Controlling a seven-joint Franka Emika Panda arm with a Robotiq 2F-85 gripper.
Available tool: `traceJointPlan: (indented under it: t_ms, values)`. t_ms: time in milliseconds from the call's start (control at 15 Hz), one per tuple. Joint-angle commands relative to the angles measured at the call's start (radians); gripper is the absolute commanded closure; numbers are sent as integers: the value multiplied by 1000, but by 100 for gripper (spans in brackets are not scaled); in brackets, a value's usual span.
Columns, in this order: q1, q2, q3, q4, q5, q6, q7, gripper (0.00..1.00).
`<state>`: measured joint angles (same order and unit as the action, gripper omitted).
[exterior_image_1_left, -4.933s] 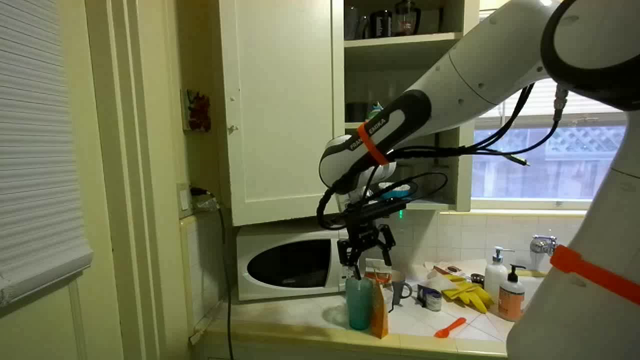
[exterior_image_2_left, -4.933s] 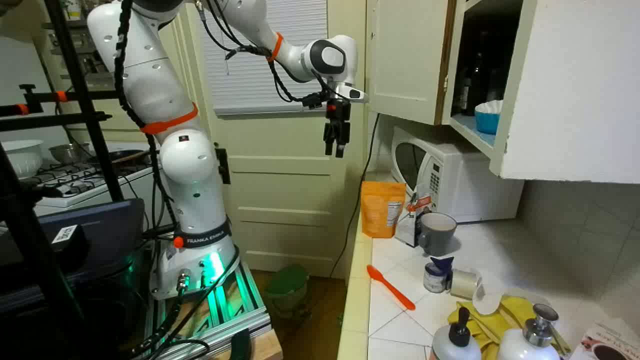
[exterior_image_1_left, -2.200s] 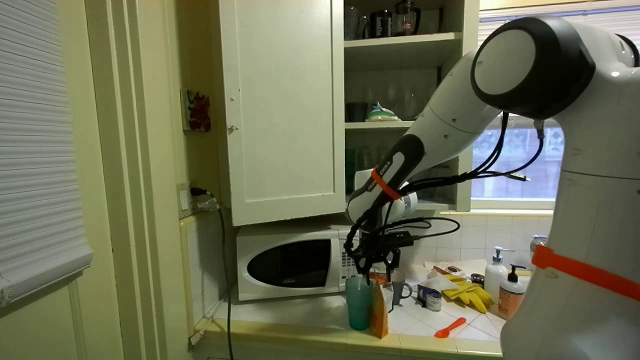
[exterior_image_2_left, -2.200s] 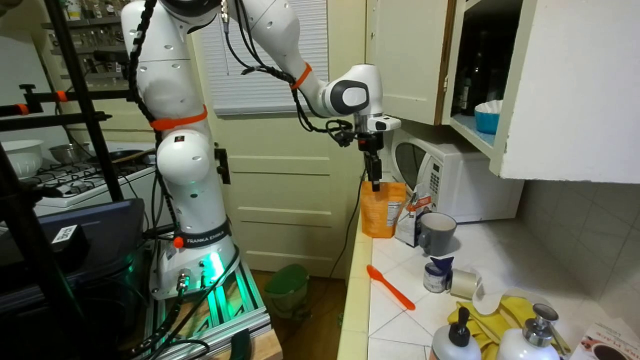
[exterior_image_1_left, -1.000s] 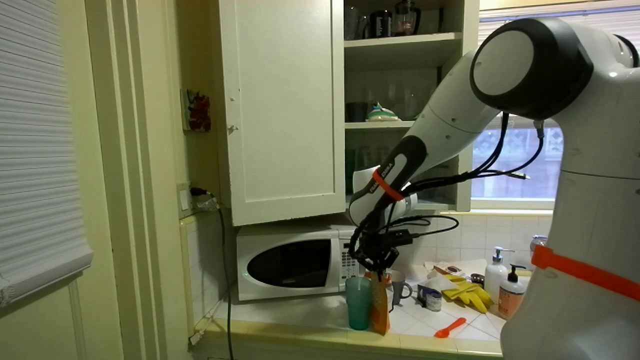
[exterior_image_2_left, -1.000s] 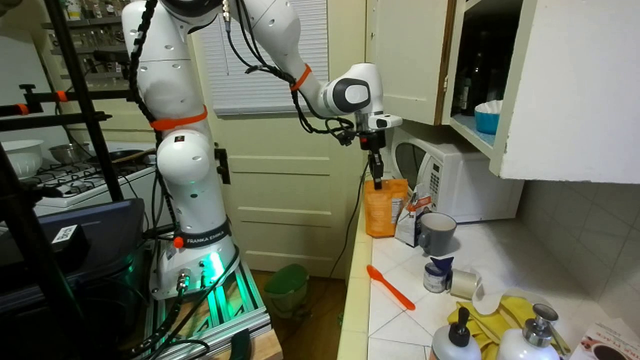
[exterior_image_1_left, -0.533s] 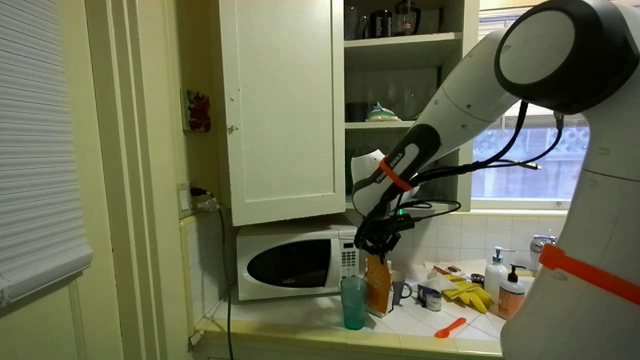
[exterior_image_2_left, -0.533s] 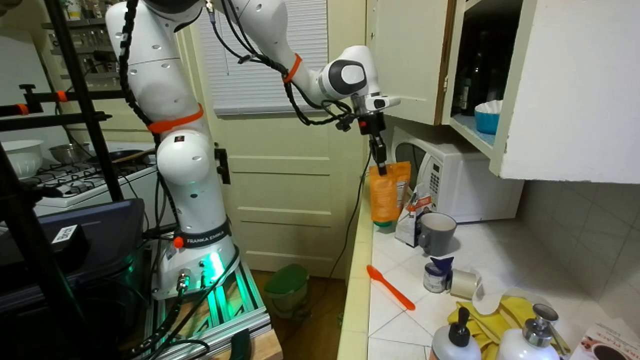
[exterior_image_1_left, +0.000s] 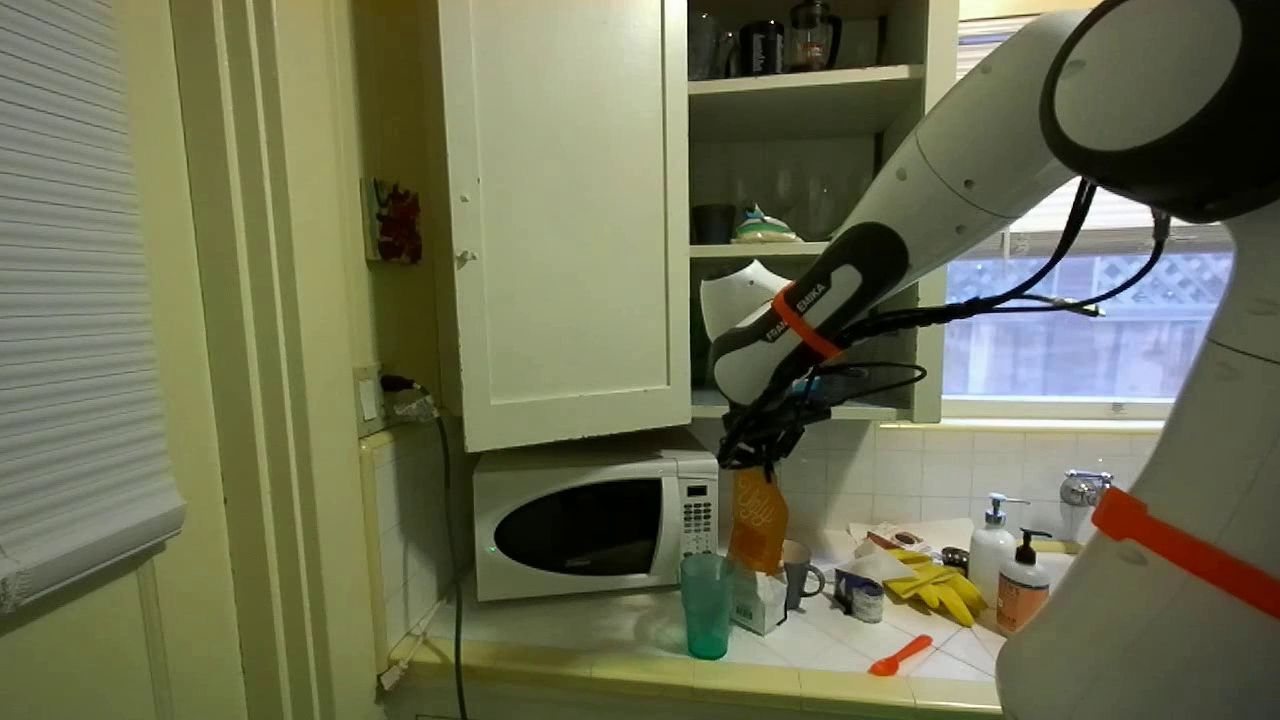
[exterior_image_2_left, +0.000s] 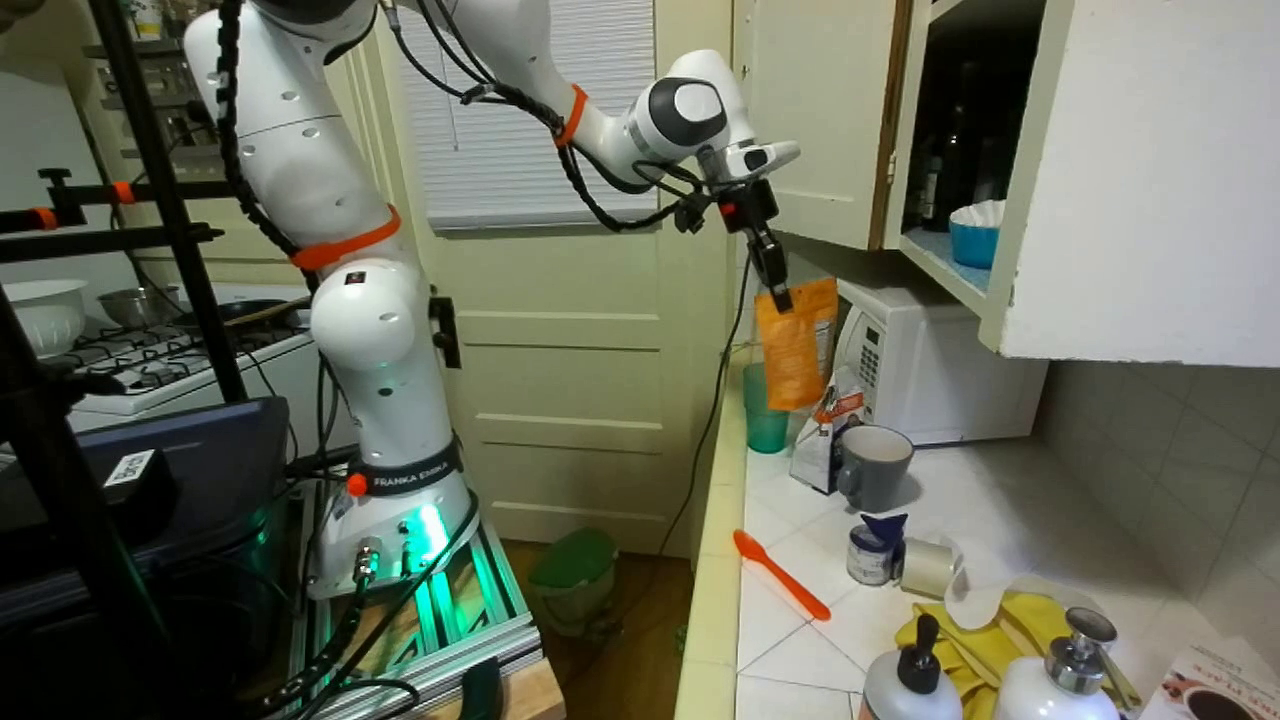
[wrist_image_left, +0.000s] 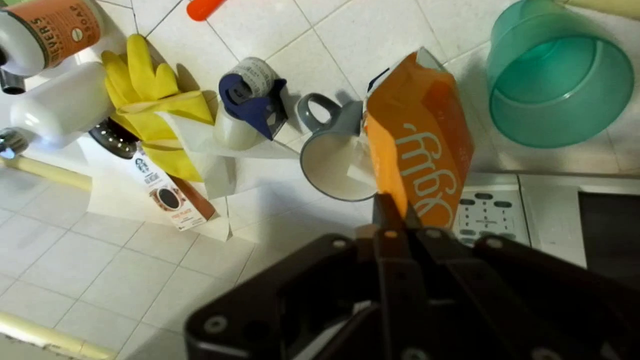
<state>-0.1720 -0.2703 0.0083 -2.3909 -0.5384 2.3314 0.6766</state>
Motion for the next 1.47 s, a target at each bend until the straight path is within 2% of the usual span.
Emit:
traceJointPlan:
  t_ms: [0, 400, 800, 867, 933, 1400]
  values:
    - [-28, -37, 28, 22, -74, -26, 72, 100]
    - [-44, -52, 36, 71, -154, -19, 168, 100]
    - [-51, -70, 37, 112, -252, -8, 326, 100]
    - [-46, -72, 31, 117, -247, -5, 346, 100]
    - [-28, -55, 14, 115, -218, -4, 287, 99]
    - [-35, -82, 17, 132, -229, -7, 351, 100]
